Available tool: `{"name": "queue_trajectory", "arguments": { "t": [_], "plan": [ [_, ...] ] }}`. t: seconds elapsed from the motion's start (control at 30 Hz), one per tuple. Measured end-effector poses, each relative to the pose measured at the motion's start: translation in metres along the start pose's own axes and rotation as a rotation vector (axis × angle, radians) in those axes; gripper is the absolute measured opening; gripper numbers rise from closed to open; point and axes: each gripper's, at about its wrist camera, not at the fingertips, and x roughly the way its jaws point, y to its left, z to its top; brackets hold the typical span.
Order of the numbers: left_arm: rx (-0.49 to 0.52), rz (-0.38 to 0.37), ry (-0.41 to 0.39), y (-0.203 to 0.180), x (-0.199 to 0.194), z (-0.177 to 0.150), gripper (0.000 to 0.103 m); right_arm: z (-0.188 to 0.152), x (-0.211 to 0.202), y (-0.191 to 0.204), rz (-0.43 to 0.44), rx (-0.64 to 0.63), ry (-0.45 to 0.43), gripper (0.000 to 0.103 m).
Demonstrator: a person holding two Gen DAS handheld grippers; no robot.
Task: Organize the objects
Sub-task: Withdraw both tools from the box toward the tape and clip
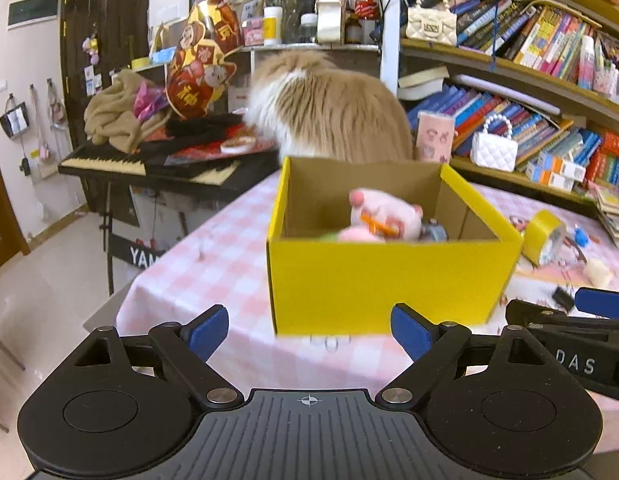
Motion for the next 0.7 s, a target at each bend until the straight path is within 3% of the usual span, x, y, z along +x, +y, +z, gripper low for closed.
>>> {"name": "queue_trajectory", "arguments": {
  "t": [0.4,0.7],
  "plan": [
    [0.044,-0.029,0.032,-0.003,-0.030,-0.036,0.091,-0.048,-0.040,0.007,-0.022,0.009,0.047,0.069],
    [0.099,-0.121,0.076,-0.023,-0.035,-0.054,0.091,-0.070,-0.062,-0.008,-0.105,0.060,0.065,0.070]
  ]
}}
